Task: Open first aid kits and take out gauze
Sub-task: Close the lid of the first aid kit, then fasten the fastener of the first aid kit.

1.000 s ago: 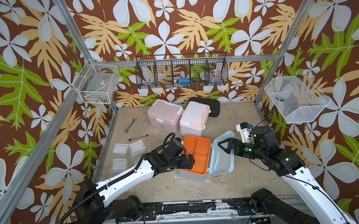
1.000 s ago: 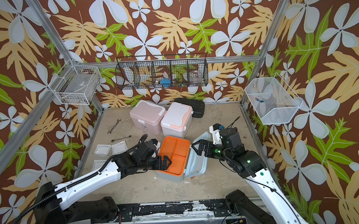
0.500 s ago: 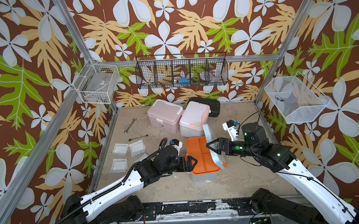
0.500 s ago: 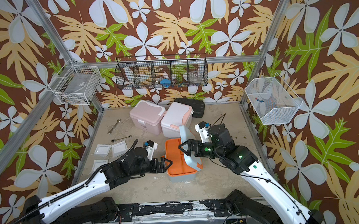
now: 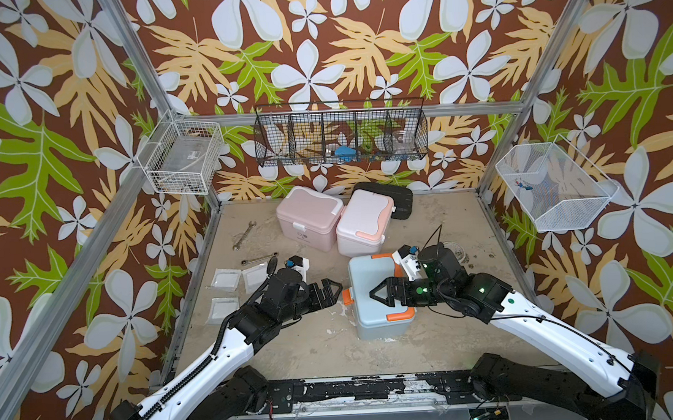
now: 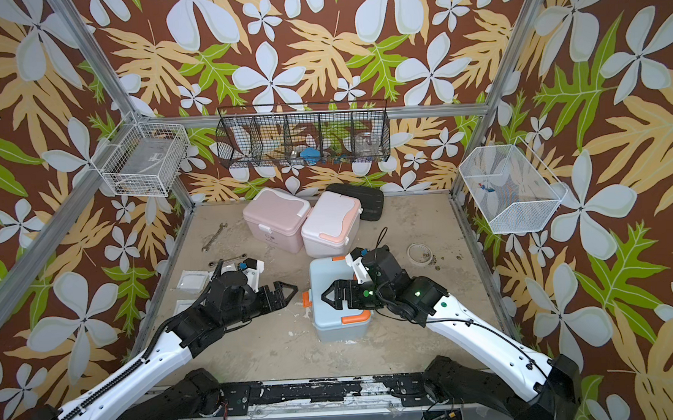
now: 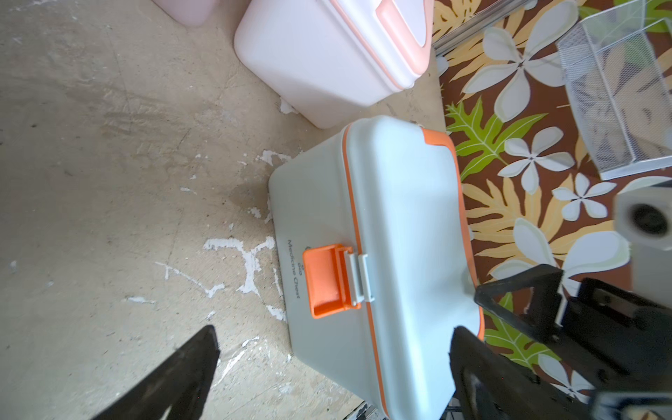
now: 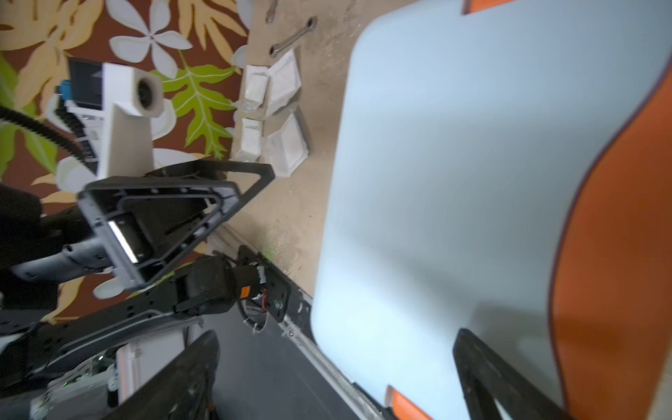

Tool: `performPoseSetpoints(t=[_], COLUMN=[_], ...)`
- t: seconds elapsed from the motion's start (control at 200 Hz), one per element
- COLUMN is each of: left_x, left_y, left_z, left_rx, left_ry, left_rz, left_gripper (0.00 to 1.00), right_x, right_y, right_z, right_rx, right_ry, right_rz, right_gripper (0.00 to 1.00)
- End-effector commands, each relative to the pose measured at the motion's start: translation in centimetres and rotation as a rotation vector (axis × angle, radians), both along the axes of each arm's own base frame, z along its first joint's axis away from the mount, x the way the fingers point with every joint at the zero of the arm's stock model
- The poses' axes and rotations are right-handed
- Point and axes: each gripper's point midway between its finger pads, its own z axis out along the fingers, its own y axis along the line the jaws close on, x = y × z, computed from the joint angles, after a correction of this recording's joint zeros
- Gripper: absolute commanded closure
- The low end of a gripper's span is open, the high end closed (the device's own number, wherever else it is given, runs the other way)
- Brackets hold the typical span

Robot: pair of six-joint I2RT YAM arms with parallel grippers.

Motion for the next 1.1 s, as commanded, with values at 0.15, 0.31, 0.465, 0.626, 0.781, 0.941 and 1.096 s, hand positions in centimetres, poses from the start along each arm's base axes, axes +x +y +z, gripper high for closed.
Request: performPoseSetpoints(t=[0.15, 0.31, 0.465, 0.626, 0.781, 0.941, 1.096], left_x=[1.1, 1.1, 1.1, 0.9, 0.7, 0.4, 0.0], left_y=[-2.5, -3.9, -4.4, -4.7, -5.6, -7.0, -8.0], left_z=[-0.1, -0.1, -0.7, -1.9, -2.2, -1.1, -0.6], left_rx=[-0.205, -0.321, -0.365, -0.394, -0.432, -0.494, -0.546], left_ry=[0.005, 0.006, 0.019, 0.048, 0.065, 0.055, 0.058], left_rz=[-0.113, -0.156, -0.169, -0.177, -0.200, -0.239, -0.265], left_gripper=[0.00, 0.00, 0.00, 0.00, 0.00, 0.00, 0.00], right_x=[2.9, 4.1, 4.4, 3.9, 3.6, 3.5, 3.4], right_y=[-3.3, -5.4, -6.6, -5.9, -5.7, -5.5, -5.1], right_z=[1.1, 0.2, -1.8, -3.5, -4.2, -4.1, -4.2], right_rx=[-0.255, -0.421, -0.529, -0.513, -0.499, -0.482, -0.462], right_ry=[-0.158, -0.217, -0.208, -0.173, -0.154, -0.153, -0.148], right_rz=[-0.075, -0.093, -0.089, -0.057, -0.046, -0.043, -0.034], right_gripper=[0.17, 0.33, 0.31, 0.30, 0.29, 0.29, 0.29])
